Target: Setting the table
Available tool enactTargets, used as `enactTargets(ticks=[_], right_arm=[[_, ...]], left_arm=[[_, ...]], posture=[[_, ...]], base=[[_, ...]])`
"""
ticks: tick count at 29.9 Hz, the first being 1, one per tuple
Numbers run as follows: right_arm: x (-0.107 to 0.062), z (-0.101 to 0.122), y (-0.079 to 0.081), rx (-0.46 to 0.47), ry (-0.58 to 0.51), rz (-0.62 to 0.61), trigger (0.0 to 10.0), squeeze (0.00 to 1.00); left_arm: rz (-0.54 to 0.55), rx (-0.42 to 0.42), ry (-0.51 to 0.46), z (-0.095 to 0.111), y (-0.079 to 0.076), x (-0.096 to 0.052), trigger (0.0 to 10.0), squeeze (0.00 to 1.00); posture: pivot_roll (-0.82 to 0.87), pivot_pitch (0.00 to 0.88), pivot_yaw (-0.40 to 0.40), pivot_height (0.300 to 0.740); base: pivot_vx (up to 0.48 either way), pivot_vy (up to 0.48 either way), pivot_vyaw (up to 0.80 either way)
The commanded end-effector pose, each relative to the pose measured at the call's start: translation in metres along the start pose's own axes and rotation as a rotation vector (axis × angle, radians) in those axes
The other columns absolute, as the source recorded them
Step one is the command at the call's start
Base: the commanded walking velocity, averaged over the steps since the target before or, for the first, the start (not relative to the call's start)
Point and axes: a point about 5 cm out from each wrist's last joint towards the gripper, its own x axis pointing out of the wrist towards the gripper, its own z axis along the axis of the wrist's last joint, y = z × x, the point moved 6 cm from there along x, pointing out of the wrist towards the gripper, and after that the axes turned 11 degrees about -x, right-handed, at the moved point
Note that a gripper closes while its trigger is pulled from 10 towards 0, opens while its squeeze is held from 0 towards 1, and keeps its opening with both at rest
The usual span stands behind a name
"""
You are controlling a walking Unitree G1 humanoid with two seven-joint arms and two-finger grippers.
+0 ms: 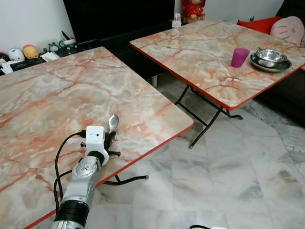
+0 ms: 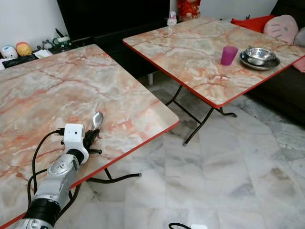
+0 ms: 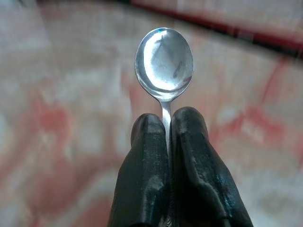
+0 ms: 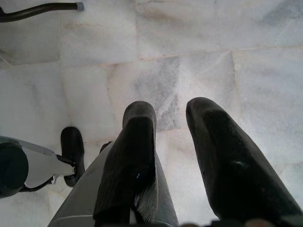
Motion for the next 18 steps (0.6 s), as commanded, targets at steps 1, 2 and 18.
enactTargets(ticks=[1, 2, 18], right_arm=[[-0.003, -0.010, 0.003, 0.003, 0.028, 0.006, 10.0, 0.00], [-0.003, -0.010, 0.003, 0.005, 0.027, 0.005, 10.0, 0.00], [-0.007, 0.005, -0.019, 0.094, -0.086, -0.168, 10.0, 0.00]], left_arm=[[-0.022, 0.033, -0.074, 0.017, -0.001, -0.003, 10.0, 0.00], [-0.042, 0.058, -0.090, 0.021, -0.004, -0.006, 10.0, 0.00], [-0.093, 0.186, -0.135, 0.031, -0.012, -0.022, 10.0, 0.00]], posture=[[0.11, 0.000, 0.003, 0.740], [0.11, 0.000, 0.002, 0.740], [0.10, 0.002, -0.004, 0.740]], base=[[0.000, 0.000, 0.00], [0.000, 0.000, 0.00], [0.000, 0.000, 0.00]])
